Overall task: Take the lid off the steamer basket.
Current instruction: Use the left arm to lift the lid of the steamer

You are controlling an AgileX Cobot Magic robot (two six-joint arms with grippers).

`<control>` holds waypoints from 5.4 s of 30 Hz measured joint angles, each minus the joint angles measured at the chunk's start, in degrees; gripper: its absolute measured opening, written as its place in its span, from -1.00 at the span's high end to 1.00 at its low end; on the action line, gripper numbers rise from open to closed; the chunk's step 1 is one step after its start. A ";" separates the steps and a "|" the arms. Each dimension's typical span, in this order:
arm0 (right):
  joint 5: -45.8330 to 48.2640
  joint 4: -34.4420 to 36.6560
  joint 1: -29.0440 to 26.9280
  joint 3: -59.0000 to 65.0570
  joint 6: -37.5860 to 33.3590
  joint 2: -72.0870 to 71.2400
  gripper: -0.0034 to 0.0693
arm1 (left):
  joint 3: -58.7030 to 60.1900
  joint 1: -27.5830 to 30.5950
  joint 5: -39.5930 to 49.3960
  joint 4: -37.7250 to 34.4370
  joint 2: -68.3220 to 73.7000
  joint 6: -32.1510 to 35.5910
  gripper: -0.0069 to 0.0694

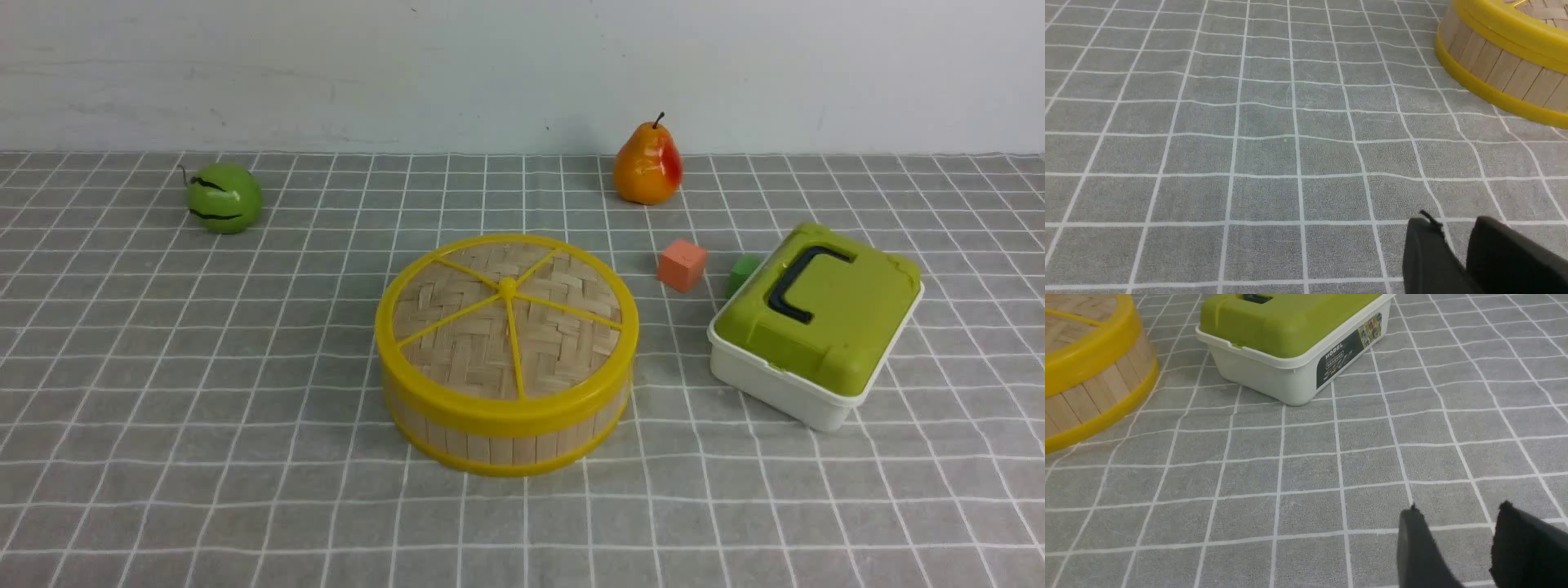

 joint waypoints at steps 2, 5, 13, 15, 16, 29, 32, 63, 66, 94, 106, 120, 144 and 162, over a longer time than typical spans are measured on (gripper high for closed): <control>0.00 0.00 0.00 0.00 0.00 0.00 0.24 | 0.00 0.00 0.00 0.00 0.00 0.00 0.41; 0.00 0.00 0.00 0.00 0.00 0.00 0.24 | 0.00 0.00 0.00 0.00 0.00 0.00 0.41; 0.00 0.00 0.00 0.00 0.00 0.00 0.24 | 0.00 0.00 0.00 0.00 0.00 0.00 0.38; 0.00 0.00 0.00 0.00 0.00 0.00 0.24 | 0.00 0.00 0.00 0.00 0.00 0.00 0.38; 0.00 0.00 0.00 0.00 0.00 0.00 0.24 | 0.00 0.00 0.00 0.00 0.00 0.00 0.38; 0.00 0.00 0.00 0.00 0.00 0.00 0.24 | 0.00 0.00 0.05 0.00 0.00 0.00 0.34; 0.00 0.00 0.00 0.00 0.00 0.00 0.24 | 0.00 0.00 0.05 0.00 0.00 0.00 0.33; 0.00 0.00 0.00 0.00 0.00 0.00 0.24 | -0.35 0.00 -52.84 -4.05 0.00 -19.54 0.25; 0.00 0.00 0.00 0.00 0.00 0.00 0.24 | -5.52 0.00 -45.68 -4.74 0.12 -19.24 0.34; 0.00 0.00 0.00 0.00 0.00 0.00 0.24 | -92.91 -0.41 24.84 -15.57 83.19 4.23 0.85; 0.00 0.00 0.00 0.00 0.00 0.00 0.24 | -116.19 -18.18 40.18 -1.96 107.55 2.61 0.85; 0.00 0.00 0.00 0.00 0.00 0.00 0.24 | -118.48 -27.93 40.44 12.91 117.99 -4.56 0.08; 0.00 0.00 0.00 0.00 0.00 0.00 0.24 | -118.48 -27.95 38.81 11.42 124.68 -4.79 0.12; 0.00 0.00 0.00 0.00 0.00 0.00 0.24 | -118.71 -27.90 38.42 14.24 121.31 -10.84 0.55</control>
